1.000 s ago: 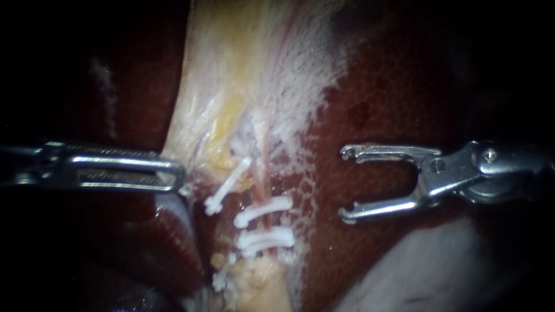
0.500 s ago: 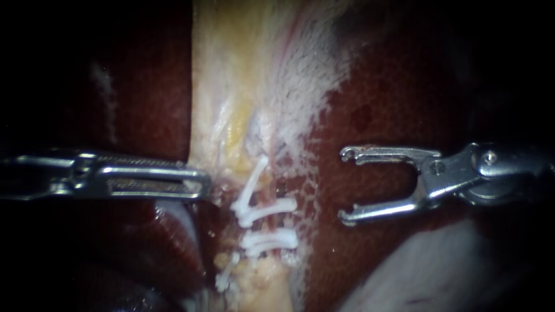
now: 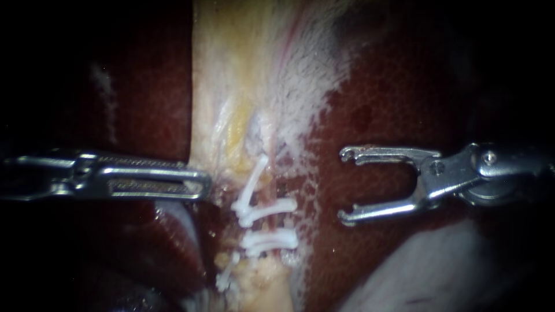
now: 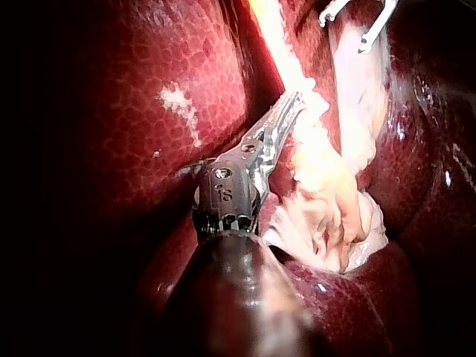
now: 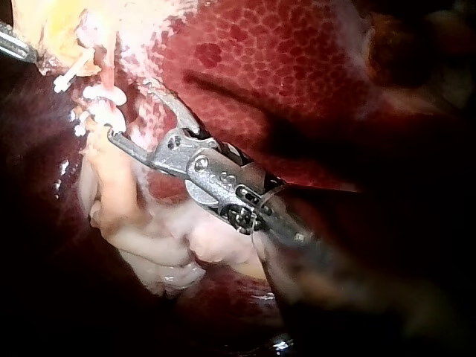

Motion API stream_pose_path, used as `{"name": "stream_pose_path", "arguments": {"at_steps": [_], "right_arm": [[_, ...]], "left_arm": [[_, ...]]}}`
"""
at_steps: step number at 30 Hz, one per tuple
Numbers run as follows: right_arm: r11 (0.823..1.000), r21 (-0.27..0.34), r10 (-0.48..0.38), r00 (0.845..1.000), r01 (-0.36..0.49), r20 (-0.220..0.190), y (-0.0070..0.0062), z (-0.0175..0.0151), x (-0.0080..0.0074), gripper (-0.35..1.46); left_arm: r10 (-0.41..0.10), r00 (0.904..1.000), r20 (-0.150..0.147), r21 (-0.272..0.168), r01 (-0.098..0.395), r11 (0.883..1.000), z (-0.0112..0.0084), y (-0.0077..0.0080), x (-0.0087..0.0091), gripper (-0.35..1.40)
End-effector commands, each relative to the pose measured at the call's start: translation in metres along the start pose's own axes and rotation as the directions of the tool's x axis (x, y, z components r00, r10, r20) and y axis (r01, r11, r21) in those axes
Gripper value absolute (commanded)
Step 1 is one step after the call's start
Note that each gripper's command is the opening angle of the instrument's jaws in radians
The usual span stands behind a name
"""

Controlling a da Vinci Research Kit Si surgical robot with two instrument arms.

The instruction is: Going back third clip right tube

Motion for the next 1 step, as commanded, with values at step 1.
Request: {"name": "stream_pose_path", "arguments": {"at_steps": [1], "right_arm": [[1.000, 0.000, 0.000, 1.000, 0.000, 0.000, 0.0000, -0.0001, 0.0000, 0.60]], "left_arm": [[0.000, 1.0000, 0.000, 0.000, 0.000, 1.000, 0.0000, 0.0000, 0.0000, -0.35]]}}
